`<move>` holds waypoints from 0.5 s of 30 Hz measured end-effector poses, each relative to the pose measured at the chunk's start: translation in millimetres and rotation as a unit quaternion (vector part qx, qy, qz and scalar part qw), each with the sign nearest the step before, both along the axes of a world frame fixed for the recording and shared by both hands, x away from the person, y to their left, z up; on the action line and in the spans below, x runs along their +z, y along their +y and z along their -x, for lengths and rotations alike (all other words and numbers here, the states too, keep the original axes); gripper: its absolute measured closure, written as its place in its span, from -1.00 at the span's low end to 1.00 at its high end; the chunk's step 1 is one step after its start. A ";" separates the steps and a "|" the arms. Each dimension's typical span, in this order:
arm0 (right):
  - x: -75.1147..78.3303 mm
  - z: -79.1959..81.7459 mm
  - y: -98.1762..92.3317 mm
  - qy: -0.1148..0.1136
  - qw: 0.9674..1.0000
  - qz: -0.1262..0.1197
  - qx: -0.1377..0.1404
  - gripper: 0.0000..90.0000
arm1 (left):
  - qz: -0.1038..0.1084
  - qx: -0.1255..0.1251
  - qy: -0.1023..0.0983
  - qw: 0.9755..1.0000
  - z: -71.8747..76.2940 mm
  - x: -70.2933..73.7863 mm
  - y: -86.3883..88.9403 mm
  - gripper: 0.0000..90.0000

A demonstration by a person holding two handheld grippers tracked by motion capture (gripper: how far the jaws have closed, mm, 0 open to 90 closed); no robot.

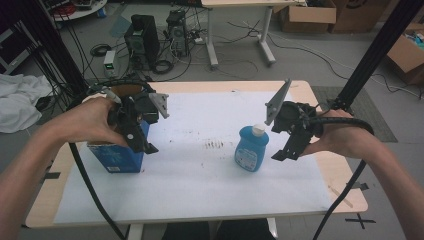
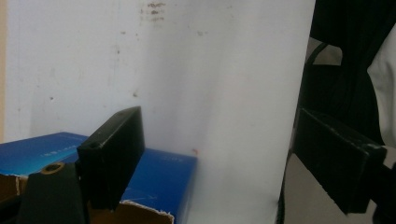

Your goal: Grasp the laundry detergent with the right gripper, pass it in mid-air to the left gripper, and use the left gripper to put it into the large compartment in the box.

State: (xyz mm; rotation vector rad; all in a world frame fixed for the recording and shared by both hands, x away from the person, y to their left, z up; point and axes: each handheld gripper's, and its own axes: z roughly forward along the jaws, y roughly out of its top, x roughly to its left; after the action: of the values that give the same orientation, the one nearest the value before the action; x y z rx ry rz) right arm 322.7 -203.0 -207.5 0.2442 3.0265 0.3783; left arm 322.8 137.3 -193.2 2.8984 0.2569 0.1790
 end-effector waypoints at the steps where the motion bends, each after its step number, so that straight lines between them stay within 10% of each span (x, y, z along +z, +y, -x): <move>1: -2.3 -0.5 -2.0 -0.001 1.000 -0.004 -0.007 -0.54 | 0.000 0.000 0.000 1.000 -0.4 -0.1 0.0 -0.60; 15: -35.5 -8.1 -25.4 -0.014 0.990 -0.079 -0.119 -0.61 | 0.002 0.002 0.008 1.000 -2.9 -3.8 2.4 -0.60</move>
State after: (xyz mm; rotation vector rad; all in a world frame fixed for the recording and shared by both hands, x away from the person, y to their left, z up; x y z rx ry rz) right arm 330.8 -228.3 -243.0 0.5996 2.8963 0.5931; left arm 325.6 139.7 -197.0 2.8974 0.2657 0.1575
